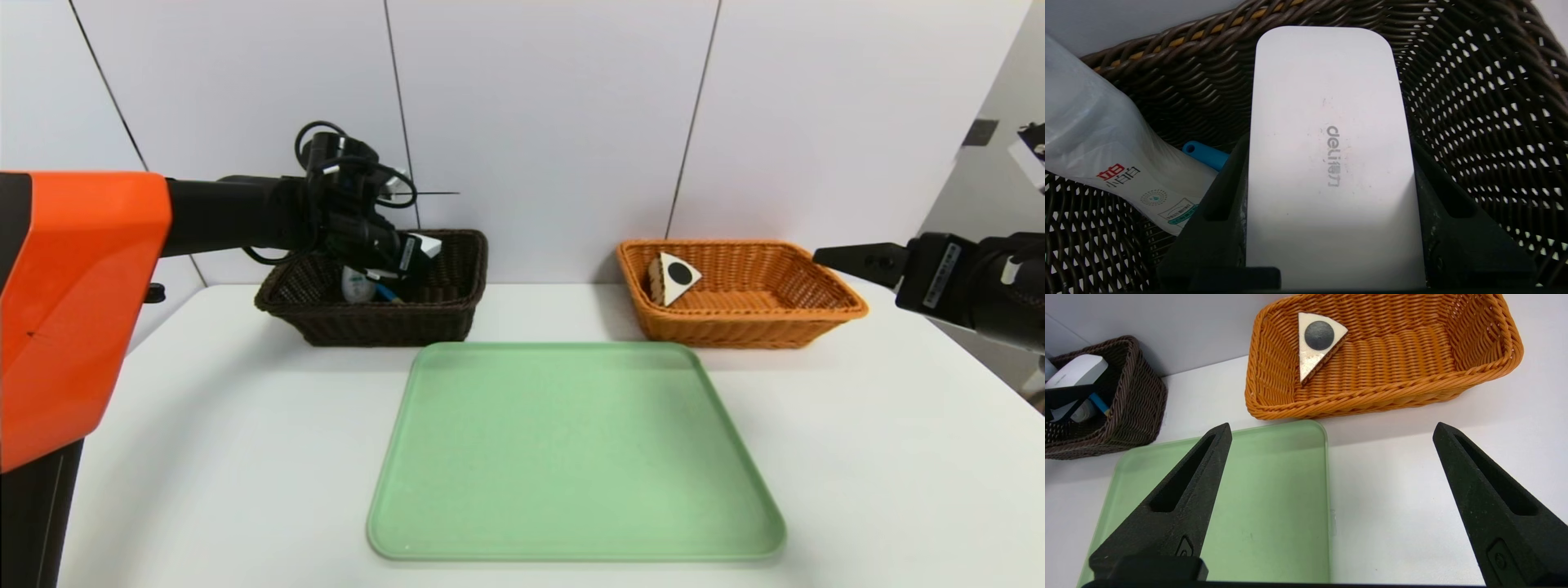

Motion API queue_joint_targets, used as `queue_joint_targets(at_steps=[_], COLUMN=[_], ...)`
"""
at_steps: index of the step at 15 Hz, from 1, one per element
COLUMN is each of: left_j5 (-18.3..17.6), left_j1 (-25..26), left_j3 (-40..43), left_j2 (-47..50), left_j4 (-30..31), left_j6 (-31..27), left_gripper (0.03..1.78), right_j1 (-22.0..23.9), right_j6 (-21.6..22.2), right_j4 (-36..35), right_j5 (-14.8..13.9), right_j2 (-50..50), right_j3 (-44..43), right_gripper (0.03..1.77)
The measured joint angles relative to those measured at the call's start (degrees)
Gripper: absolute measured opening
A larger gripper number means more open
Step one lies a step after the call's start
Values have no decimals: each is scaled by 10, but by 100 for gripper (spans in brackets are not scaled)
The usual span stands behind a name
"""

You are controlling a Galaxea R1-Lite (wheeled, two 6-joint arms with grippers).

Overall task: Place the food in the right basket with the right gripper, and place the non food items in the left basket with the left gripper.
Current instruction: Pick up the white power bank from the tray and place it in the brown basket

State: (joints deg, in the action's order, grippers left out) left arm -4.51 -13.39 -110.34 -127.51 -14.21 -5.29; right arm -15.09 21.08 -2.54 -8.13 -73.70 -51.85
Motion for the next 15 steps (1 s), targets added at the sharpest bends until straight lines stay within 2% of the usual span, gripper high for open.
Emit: queue_joint_targets(at_steps=[15], left_j5=[-1], left_j1=[0], left_j3=[2], left_j2=[-16], left_j4=[-2], left_j6=[-1], left_gripper=[108], right_j1=[0], right_j6=[0], right_j4=[0], right_j5=[0], right_j2=[-5], right_j3=[0], right_gripper=[170])
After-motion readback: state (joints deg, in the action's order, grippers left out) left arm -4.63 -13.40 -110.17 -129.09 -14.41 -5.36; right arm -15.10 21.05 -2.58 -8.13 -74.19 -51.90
